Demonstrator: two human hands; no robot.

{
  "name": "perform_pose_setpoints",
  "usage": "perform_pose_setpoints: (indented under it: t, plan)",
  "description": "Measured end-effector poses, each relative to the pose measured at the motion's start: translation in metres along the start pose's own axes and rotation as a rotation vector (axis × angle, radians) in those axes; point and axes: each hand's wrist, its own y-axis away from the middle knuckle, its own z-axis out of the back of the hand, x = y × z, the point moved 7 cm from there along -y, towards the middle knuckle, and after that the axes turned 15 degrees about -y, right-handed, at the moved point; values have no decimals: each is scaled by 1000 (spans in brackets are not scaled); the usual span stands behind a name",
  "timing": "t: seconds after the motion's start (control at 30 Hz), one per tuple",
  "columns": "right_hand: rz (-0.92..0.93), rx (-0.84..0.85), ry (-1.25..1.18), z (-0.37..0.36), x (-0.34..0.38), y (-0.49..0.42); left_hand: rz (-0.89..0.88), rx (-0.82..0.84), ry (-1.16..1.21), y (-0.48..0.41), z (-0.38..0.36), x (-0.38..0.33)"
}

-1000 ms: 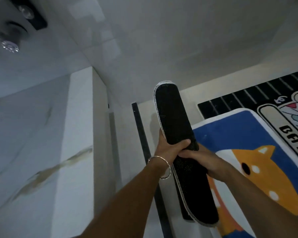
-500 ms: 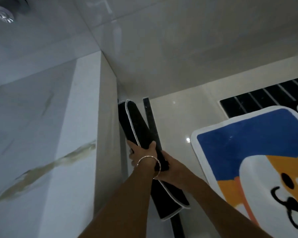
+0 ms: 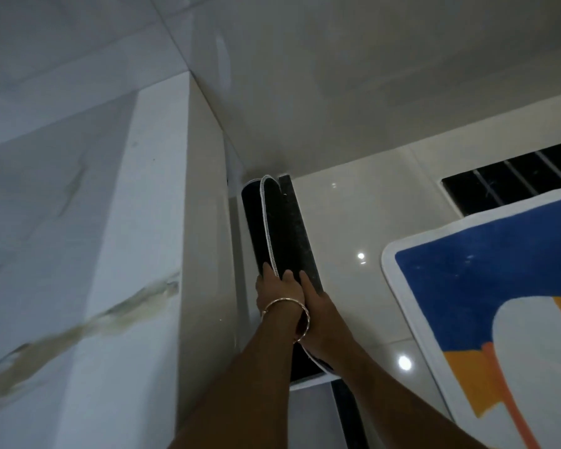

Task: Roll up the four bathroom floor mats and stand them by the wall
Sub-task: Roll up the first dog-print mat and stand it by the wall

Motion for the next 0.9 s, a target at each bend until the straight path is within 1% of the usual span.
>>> perform_pose_setpoints:
  t: [0.13, 0.2, 0.27, 0.33, 0.4, 0.5, 0.57, 0.67, 0.8, 0.9]
  plan:
    - [41, -50, 1, 0, 4, -12, -43, 23, -58, -11, -1, -9]
    - [56, -68, 3, 0, 3, -18, -60, 29, -43, -18, -2, -12]
    - [107, -116, 60, -1, 2, -21, -48, 19, -34, -19, -1, -15]
    - [109, -131, 88, -3, -4, -23, -27, 24, -78, -17, -3, -16]
    - [91, -105, 118, -3, -4, -24, -33, 36, -130, -18, -3, -17]
    - [-7, -43, 186, -3, -7, -24, -63, 35, -178, -17, -2, -19]
    - [-24, -14, 209, -1, -5, -23, -83, 42, -207, -15, 0, -22]
    - [-11, 15, 189, 6, -1, -22, -74, 47, -253, -15, -1, -24]
    - [-70, 90, 128, 23, 6, -21, -68, 18, -318, -13, 3, -30]
    - [-71, 72, 110, 42, 15, -13, -67, -3, -380, -1, 9, -39]
